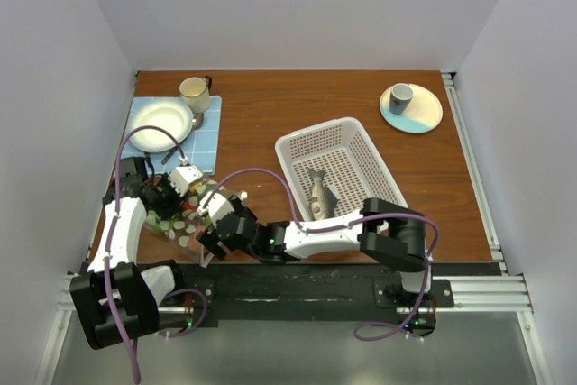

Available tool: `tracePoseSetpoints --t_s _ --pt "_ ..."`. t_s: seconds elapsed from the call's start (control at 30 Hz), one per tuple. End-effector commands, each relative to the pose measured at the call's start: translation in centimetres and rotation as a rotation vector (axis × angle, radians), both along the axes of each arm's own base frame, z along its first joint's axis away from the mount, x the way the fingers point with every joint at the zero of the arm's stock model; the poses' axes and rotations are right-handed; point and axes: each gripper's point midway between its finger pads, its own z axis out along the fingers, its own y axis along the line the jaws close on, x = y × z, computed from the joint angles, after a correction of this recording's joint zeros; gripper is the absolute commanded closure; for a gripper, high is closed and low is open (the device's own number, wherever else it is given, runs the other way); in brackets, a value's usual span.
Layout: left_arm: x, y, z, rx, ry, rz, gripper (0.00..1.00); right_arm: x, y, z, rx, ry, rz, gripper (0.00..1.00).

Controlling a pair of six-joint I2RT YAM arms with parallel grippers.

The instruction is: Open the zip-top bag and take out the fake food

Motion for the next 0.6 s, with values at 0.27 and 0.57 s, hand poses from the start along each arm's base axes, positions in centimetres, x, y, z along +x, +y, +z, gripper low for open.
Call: tracePoseSetpoints --t_s 0.27,0.57 --pt "-0.7 0.1 -0.9 0.011 0.014 -0.027 0.62 3.8 3.5 4.8 0.209 0.009 -0.023 0.06" --pt "-0.7 0.0 -1.5 0.005 0.026 -0.027 0.62 3.9 5.7 3.9 0.259 0.069 -0.003 0.08"
